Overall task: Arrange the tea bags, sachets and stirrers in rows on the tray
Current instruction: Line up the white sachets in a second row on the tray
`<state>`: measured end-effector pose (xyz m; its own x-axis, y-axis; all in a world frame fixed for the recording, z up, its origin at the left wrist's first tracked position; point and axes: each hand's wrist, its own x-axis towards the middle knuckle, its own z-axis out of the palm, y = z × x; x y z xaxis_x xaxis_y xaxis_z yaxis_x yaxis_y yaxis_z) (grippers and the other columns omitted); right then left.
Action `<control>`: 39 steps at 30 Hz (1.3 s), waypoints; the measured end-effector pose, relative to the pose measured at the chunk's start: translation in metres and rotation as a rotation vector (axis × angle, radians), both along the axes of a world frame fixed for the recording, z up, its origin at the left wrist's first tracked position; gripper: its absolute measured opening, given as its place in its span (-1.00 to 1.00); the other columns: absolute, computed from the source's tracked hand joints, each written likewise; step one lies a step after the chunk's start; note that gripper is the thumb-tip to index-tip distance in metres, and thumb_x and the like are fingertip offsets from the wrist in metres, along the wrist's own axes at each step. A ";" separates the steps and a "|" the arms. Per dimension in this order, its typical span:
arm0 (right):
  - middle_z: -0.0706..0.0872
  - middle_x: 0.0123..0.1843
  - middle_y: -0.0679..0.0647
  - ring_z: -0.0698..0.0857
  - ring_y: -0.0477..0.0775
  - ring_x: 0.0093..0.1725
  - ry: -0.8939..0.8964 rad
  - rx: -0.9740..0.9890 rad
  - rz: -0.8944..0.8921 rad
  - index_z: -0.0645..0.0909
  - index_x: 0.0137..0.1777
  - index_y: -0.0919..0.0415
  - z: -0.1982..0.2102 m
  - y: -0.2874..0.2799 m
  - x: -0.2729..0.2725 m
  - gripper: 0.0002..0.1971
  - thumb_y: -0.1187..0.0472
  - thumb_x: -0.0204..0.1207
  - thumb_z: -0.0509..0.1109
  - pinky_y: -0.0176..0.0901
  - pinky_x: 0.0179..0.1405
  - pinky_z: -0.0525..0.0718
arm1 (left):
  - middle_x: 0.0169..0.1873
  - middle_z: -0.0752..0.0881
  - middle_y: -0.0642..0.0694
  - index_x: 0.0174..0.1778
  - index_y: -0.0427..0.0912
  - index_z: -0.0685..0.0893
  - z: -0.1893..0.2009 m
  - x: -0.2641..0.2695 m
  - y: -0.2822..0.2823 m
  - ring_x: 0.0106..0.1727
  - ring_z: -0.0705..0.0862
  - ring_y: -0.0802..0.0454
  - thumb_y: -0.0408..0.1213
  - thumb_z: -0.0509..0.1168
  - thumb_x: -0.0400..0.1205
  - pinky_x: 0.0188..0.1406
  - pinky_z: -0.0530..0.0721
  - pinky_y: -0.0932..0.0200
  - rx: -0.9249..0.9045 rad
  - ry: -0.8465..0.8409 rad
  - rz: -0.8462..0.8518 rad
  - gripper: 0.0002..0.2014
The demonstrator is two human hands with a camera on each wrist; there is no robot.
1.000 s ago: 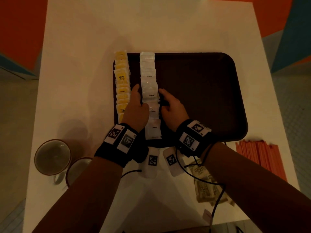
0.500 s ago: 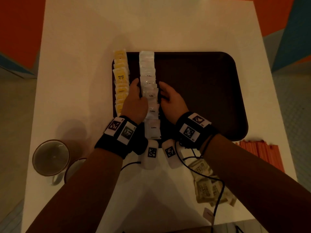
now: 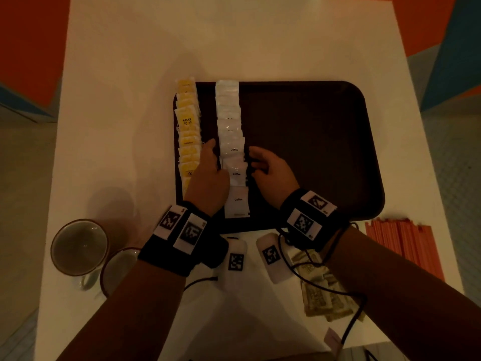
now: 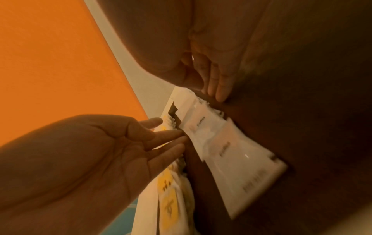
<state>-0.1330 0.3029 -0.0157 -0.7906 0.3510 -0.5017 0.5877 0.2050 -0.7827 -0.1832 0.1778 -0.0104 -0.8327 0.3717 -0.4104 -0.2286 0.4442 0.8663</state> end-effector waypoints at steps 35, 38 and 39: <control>0.47 0.47 0.08 0.47 -0.15 0.28 0.104 -0.081 -0.048 0.32 0.51 0.10 -0.003 -0.006 0.009 -0.46 0.48 0.55 0.15 -0.62 -0.25 0.51 | 0.47 0.44 -0.14 0.58 -0.07 0.11 -0.003 0.009 0.001 0.42 0.45 -0.01 -0.46 0.09 0.55 0.50 0.40 -0.16 0.078 -0.053 -0.006 -0.36; 0.47 0.47 0.08 0.47 -0.18 0.23 0.109 -0.103 -0.064 0.31 0.52 0.09 -0.004 -0.007 0.014 -0.45 0.46 0.55 0.18 -0.69 -0.33 0.53 | 0.51 0.38 -0.14 0.60 -0.12 0.05 -0.004 0.007 0.002 0.46 0.41 -0.04 -0.54 0.06 0.59 0.52 0.37 -0.15 0.066 -0.049 -0.006 -0.35; 0.47 0.47 0.07 0.47 -0.19 0.23 0.110 -0.101 -0.070 0.31 0.52 0.09 -0.005 -0.008 0.016 -0.44 0.47 0.55 0.17 -0.69 -0.31 0.53 | 0.50 0.39 -0.14 0.60 -0.12 0.06 -0.004 0.006 0.002 0.45 0.43 -0.06 -0.52 0.07 0.58 0.50 0.39 -0.18 0.073 -0.043 -0.012 -0.35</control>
<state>-0.1175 0.2953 -0.0202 -0.8181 0.3592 -0.4491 0.5074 0.0834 -0.8577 -0.1768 0.1803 -0.0147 -0.8103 0.4118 -0.4169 -0.2614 0.3828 0.8861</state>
